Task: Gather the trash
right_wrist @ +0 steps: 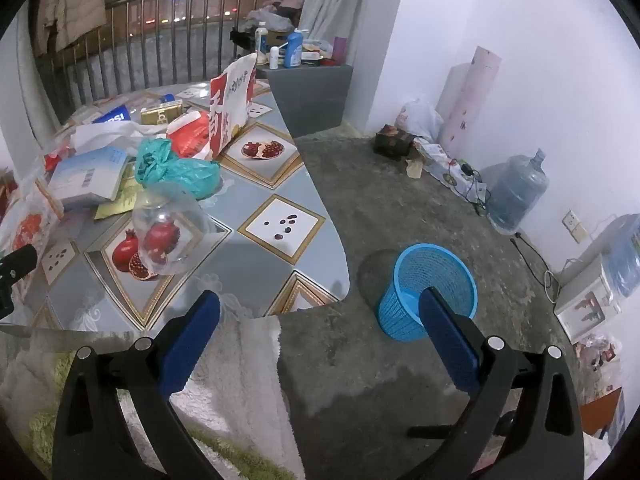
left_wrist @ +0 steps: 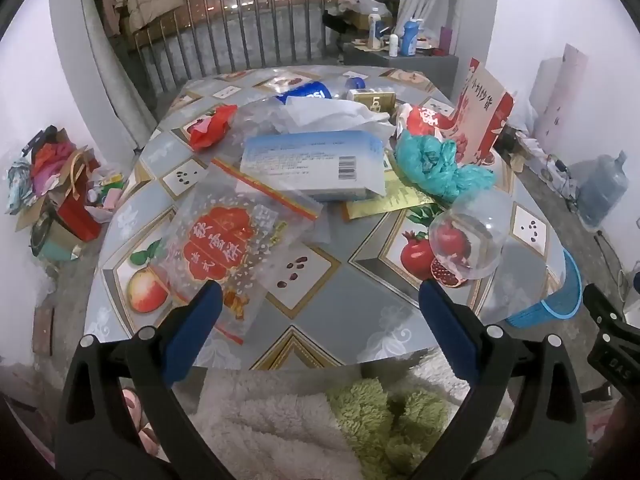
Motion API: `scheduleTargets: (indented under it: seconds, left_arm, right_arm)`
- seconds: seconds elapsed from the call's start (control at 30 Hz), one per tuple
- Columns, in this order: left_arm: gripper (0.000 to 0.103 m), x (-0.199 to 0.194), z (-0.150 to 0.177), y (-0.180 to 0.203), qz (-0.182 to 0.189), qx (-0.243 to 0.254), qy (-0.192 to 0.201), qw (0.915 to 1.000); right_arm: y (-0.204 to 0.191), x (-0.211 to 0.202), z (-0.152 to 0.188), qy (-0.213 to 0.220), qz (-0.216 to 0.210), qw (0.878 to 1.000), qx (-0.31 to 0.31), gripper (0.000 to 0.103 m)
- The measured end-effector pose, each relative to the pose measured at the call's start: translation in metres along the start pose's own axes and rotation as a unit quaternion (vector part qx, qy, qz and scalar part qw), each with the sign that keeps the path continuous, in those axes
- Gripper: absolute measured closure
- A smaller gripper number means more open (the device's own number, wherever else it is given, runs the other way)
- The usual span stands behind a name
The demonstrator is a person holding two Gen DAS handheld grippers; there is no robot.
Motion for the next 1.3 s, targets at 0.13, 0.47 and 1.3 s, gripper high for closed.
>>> scheduleTargets:
  seconds: [0.13,0.47,1.3]
  left_arm:
    - [0.009,0.0000,-0.0003,0.0006,0.002,-0.001,0.002,1.0000]
    - [0.009,-0.0004,-0.0044,0.0019,0.002,-0.001,0.003,1.0000]
    - [0.009,0.0002,-0.0038,0.0015,0.003,0.000,0.002,1.0000]
  right_arm:
    - [-0.0001,0.0001,-0.0007,0.001,0.002,1.000,-0.003,0.006]
    - [-0.0014,0.0002,-0.0017,0.001,0.002,1.000,-0.004,0.006]
    - [-0.0038,-0.0011,-0.0025,0.002,0.002,1.000,-0.004,0.006]
Point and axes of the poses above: each gripper's, at about its wrist camera, not at the fingertips, and x roughly the way its jaws point, y to its right, z to its underside, the point moved 9 cm from there along x, roughly the way its jaws point, and after that the axes turned 8 degrees about y, right-handed, at the moved point
